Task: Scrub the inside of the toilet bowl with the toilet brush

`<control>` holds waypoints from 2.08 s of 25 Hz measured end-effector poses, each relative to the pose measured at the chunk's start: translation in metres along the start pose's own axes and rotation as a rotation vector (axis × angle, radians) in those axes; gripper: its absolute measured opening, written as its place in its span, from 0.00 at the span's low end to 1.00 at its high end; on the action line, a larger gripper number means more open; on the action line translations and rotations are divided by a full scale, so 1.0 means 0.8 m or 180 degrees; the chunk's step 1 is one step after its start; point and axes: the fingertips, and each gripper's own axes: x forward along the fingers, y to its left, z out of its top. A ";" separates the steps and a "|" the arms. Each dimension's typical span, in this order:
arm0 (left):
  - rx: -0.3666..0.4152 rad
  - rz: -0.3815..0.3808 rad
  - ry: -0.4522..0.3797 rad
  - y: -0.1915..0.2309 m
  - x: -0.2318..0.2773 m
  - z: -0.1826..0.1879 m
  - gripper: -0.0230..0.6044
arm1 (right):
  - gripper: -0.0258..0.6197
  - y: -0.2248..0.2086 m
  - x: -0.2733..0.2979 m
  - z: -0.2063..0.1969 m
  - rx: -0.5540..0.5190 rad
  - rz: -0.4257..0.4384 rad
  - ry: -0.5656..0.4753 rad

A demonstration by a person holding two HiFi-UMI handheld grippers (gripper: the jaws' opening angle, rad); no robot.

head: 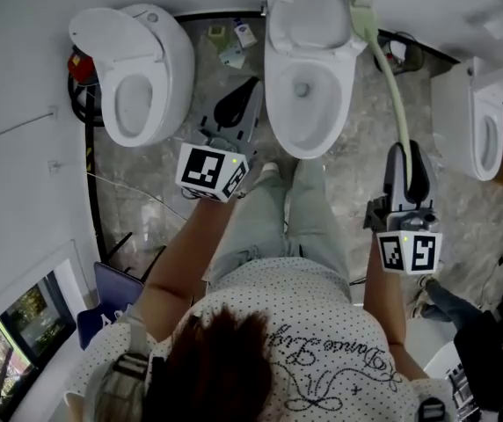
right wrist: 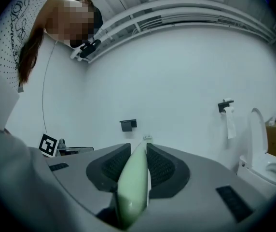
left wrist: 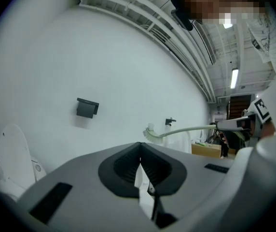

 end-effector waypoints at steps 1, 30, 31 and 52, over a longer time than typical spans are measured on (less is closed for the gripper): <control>-0.0019 0.0011 0.0030 -0.001 0.005 -0.005 0.04 | 0.22 -0.006 0.004 -0.005 0.0023 0.0010 0.0039; -0.0211 0.0726 0.0204 0.049 0.127 -0.127 0.04 | 0.22 -0.090 0.102 -0.181 0.0292 0.0746 0.0991; -0.0220 0.0723 0.0214 0.054 0.128 -0.134 0.04 | 0.22 -0.089 0.105 -0.195 0.0339 0.0725 0.1036; -0.0565 0.0677 0.0611 0.106 0.133 -0.357 0.04 | 0.22 -0.110 0.130 -0.441 0.1280 -0.0034 0.1589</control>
